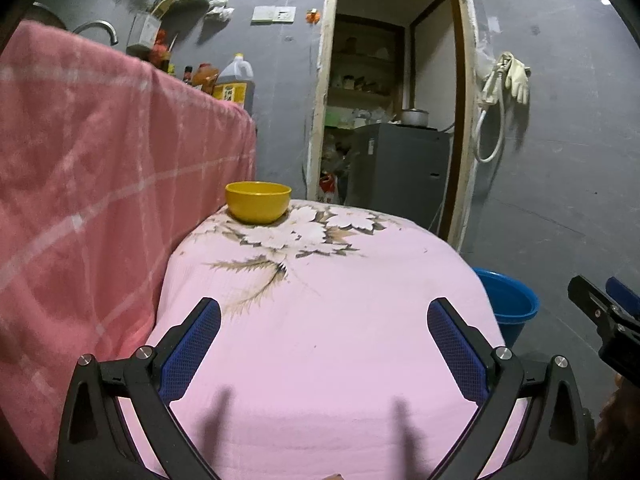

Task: Collect trash

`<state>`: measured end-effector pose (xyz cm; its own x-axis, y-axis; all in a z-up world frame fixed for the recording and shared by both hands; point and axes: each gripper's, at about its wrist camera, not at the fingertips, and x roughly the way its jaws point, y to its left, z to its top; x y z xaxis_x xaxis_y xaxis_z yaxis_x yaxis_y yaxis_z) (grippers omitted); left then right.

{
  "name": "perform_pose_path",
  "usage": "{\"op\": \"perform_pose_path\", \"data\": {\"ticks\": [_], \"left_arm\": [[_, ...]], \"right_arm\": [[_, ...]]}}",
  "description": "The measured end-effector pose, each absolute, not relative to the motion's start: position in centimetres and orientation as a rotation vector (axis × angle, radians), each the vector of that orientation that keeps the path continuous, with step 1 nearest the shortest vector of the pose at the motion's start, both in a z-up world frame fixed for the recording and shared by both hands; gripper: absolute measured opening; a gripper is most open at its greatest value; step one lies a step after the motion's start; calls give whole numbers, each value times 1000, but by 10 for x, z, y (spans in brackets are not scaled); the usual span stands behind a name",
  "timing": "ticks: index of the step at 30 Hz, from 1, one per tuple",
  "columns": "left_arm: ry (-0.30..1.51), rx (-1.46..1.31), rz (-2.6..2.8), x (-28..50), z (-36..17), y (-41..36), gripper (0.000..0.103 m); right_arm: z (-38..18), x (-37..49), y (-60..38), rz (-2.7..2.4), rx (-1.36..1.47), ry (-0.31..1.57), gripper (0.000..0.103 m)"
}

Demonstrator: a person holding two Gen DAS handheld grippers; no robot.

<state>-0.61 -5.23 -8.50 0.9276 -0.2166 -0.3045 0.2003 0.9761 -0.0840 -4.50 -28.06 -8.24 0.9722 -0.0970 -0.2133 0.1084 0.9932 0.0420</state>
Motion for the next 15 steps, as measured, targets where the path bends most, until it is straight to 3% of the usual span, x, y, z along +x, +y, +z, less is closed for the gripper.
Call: {"op": "perform_pose_path", "data": {"ticks": [15], "left_arm": [[291, -44, -133, -2, -112, -39, 101]], "right_arm": [[-99, -36, -279, -88, 10, 224, 103]]}}
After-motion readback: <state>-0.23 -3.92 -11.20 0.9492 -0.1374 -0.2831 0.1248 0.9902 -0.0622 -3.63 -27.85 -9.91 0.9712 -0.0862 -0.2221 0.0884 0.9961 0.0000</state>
